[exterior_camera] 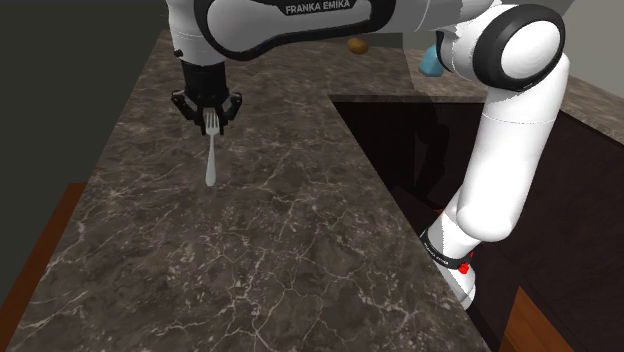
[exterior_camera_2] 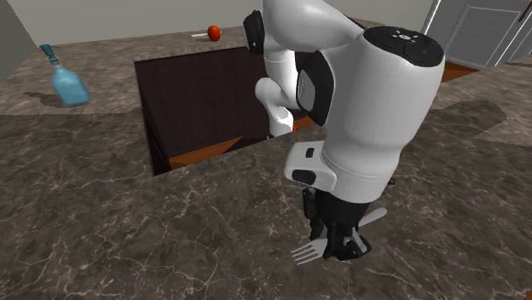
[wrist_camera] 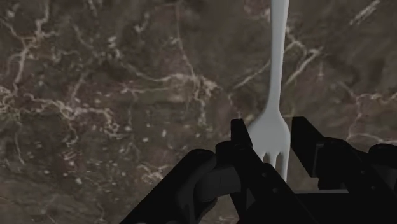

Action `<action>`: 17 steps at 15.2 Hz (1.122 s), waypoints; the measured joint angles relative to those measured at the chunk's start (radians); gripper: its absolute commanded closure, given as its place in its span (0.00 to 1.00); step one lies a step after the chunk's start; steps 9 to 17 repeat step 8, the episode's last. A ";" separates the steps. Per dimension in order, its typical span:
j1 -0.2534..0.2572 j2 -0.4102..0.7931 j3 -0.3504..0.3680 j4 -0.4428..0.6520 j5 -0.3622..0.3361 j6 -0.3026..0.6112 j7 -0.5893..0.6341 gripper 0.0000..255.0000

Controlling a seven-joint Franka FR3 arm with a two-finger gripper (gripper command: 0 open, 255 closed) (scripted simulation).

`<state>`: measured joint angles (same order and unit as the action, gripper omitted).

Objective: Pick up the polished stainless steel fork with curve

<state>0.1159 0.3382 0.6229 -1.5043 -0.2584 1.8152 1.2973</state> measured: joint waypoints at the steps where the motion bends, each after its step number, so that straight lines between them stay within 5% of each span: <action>1: 0.001 -0.001 0.001 0.012 0.001 -0.013 -0.001 1.00; 8: 0.014 0.003 0.004 0.105 0.002 -0.102 -0.009 1.00; 17: 0.014 0.003 0.004 0.105 0.002 -0.102 -0.009 1.00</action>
